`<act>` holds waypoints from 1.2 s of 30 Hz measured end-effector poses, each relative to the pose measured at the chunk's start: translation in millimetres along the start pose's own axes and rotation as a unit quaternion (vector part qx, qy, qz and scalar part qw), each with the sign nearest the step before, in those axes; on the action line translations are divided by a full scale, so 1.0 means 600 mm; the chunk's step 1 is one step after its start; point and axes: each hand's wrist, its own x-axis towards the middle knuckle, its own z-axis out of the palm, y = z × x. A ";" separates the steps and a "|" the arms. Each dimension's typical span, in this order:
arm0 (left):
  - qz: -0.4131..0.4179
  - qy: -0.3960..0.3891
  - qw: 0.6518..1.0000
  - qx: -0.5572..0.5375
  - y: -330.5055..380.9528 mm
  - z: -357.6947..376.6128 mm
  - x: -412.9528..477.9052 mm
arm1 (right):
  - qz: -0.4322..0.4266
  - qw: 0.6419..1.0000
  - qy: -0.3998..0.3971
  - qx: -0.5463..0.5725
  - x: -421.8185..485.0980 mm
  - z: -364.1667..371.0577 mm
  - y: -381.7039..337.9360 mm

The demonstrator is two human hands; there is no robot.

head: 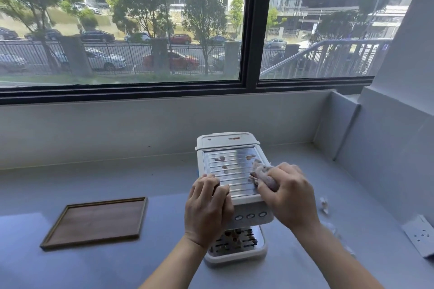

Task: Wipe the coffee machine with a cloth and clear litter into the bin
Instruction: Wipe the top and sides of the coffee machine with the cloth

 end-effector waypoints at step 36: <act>0.034 -0.035 0.999 -0.021 -0.005 -0.005 0.006 | 0.014 0.993 -0.110 -0.040 0.022 -0.004 0.005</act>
